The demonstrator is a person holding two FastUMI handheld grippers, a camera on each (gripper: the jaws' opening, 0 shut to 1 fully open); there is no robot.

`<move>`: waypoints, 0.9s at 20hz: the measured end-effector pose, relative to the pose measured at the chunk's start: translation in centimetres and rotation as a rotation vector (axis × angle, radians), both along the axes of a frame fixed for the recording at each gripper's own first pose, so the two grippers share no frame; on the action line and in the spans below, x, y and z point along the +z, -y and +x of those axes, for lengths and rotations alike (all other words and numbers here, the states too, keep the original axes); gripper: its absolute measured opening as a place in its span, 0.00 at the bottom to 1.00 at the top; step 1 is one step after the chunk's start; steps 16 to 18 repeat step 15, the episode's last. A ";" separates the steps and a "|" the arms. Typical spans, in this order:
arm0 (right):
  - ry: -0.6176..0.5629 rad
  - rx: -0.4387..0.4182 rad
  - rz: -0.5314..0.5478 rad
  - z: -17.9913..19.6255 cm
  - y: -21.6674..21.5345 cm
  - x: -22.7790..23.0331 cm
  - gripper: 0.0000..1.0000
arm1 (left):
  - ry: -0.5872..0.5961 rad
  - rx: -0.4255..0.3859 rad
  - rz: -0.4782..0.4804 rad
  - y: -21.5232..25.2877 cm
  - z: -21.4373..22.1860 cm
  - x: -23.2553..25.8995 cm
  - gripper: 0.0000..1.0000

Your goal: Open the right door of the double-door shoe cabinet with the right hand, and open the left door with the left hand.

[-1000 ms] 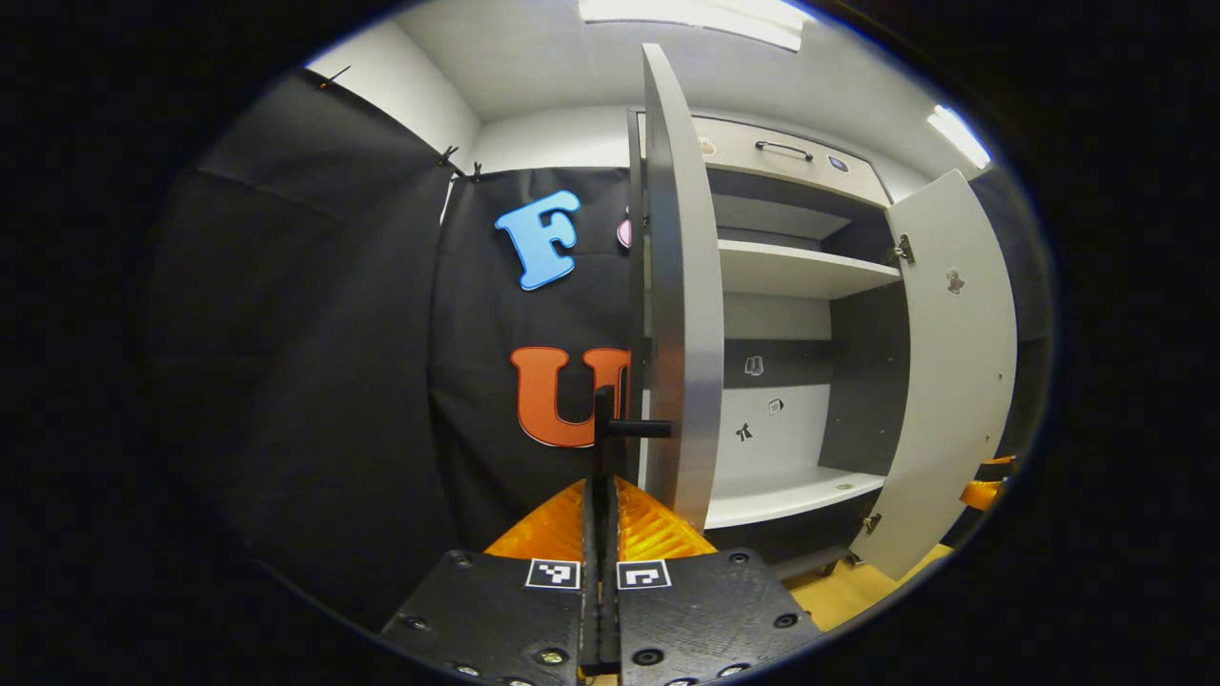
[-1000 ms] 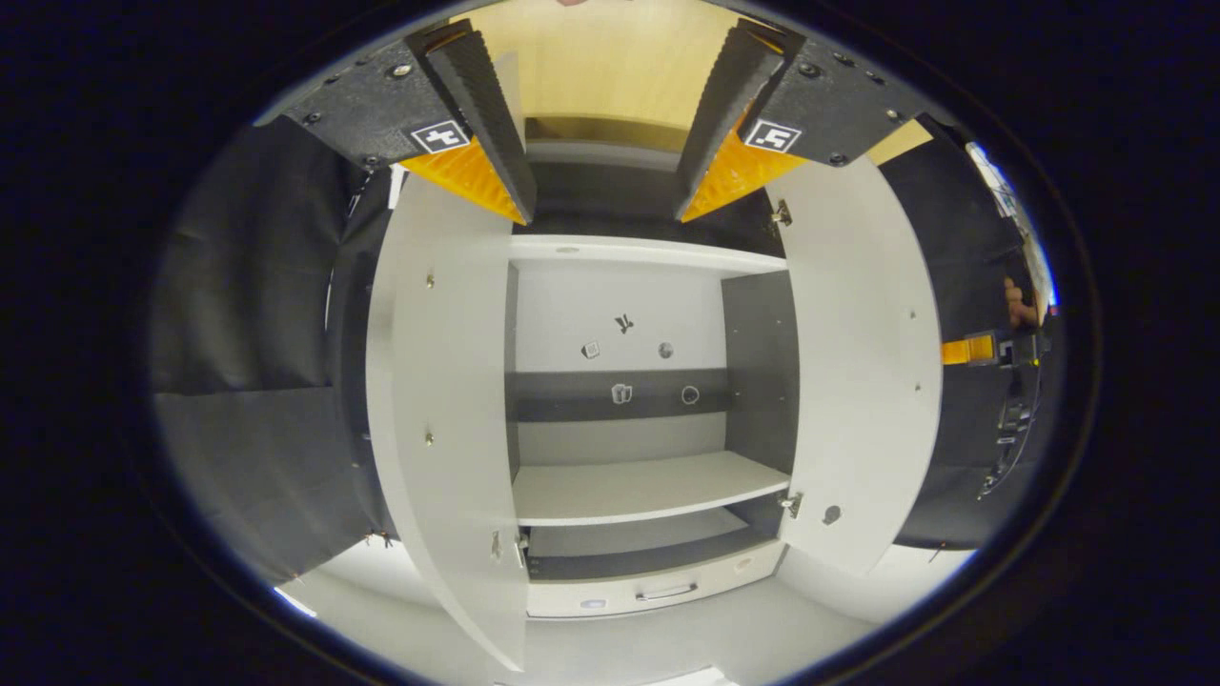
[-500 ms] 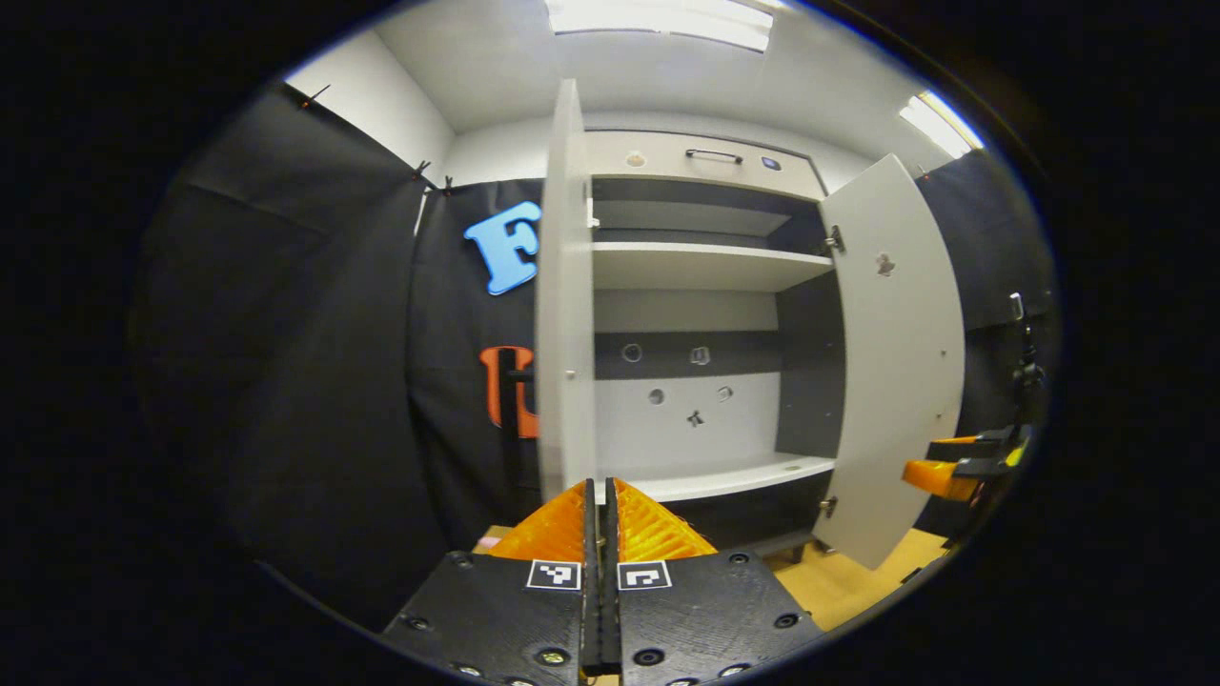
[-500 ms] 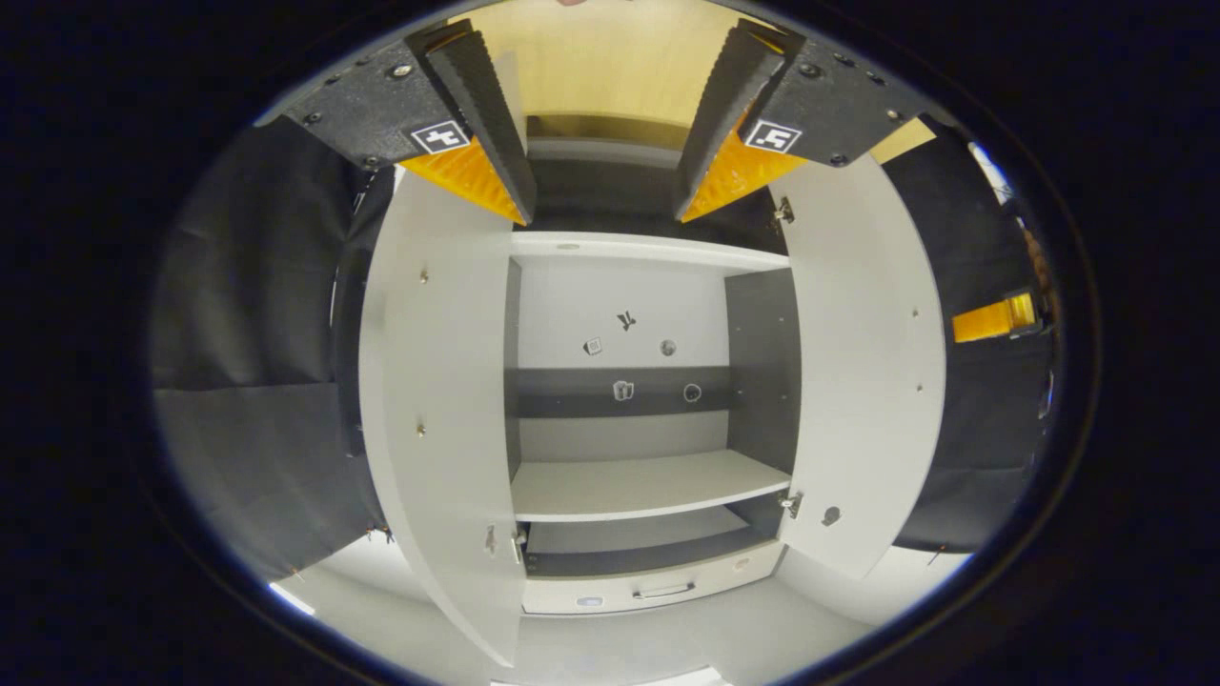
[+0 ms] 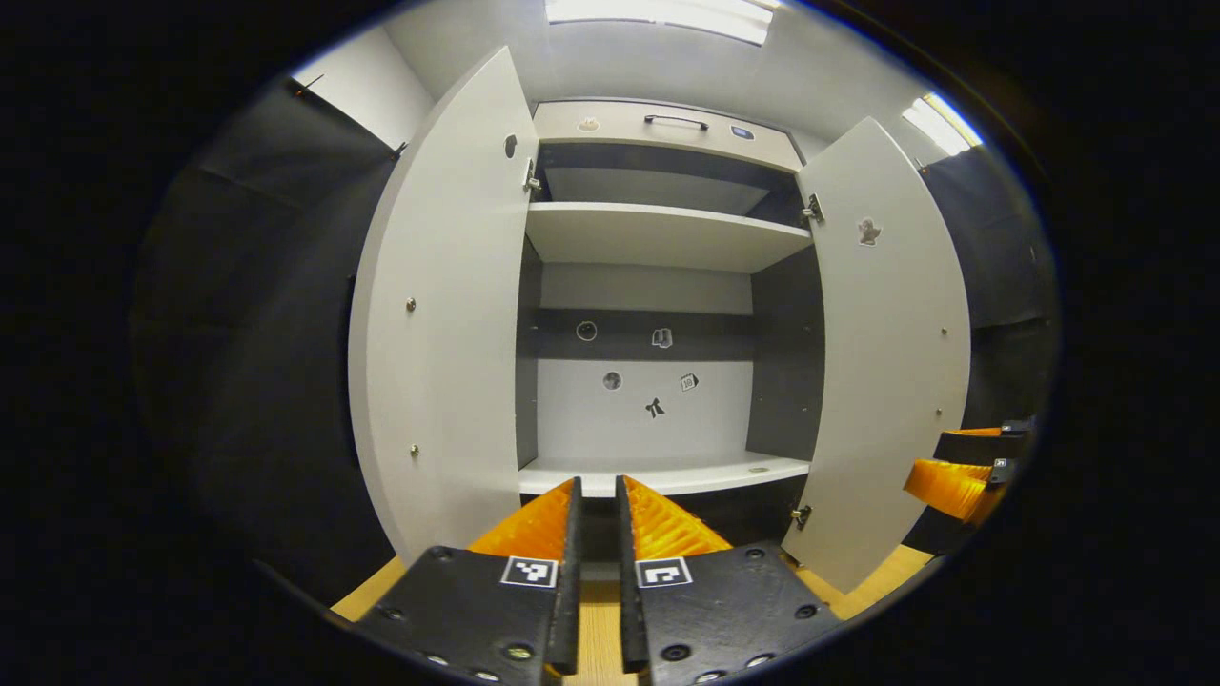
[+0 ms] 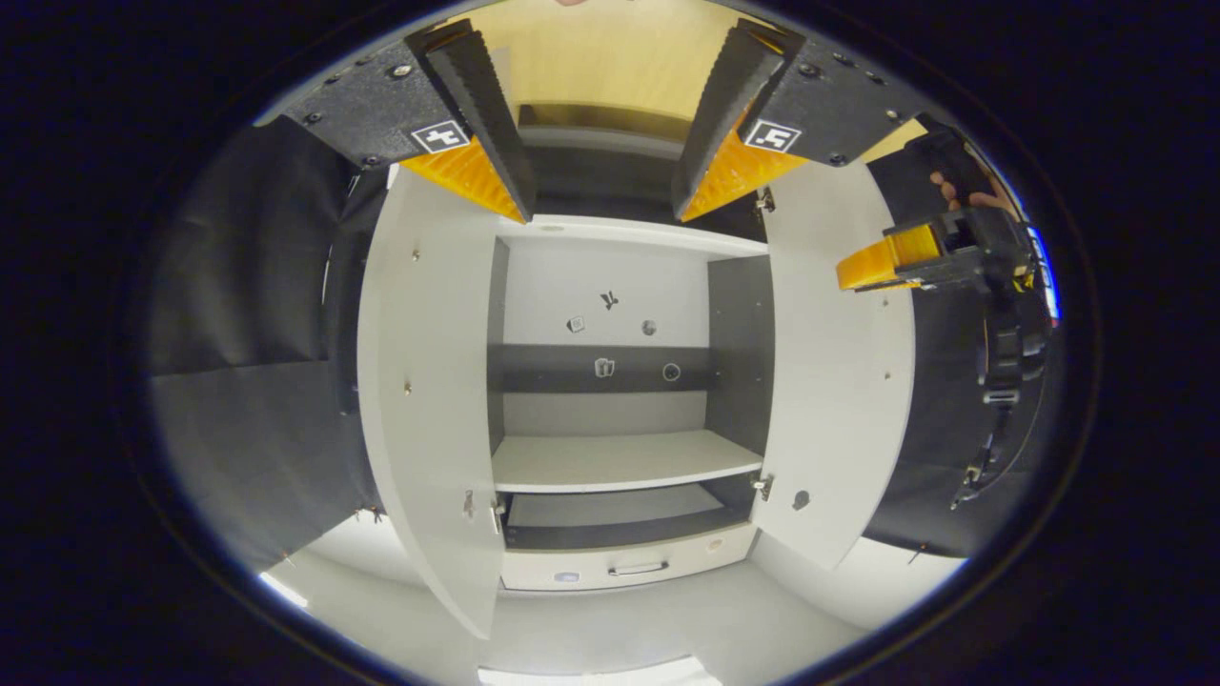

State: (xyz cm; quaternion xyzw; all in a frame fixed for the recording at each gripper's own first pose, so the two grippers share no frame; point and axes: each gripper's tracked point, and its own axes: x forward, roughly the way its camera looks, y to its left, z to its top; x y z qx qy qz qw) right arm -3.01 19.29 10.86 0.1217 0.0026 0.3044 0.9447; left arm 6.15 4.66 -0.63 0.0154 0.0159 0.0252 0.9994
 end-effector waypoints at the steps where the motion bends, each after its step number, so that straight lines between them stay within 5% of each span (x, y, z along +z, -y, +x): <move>1: -0.004 -0.002 0.003 0.0 0.2 -0.1 0.90 | -0.004 -0.003 0.005 0.1 0.0 -0.1 0.29; 2: -0.009 -0.004 0.007 0.0 0.3 -0.2 0.90 | 0.001 -0.011 0.005 0.3 0.0 -0.1 0.43; 3: -0.012 -0.004 0.011 0.0 0.4 -0.3 0.90 | 0.015 -0.020 -0.005 0.6 -0.2 0.1 0.71; 7: -0.024 0.001 0.020 0.2 0.3 -0.6 0.90 | 0.043 -0.025 -0.034 0.9 -0.5 0.5 0.95; 18: -0.020 -0.008 0.020 0.3 0.8 -1.3 0.90 | 0.031 -0.024 0.006 1.9 -1.2 0.5 0.95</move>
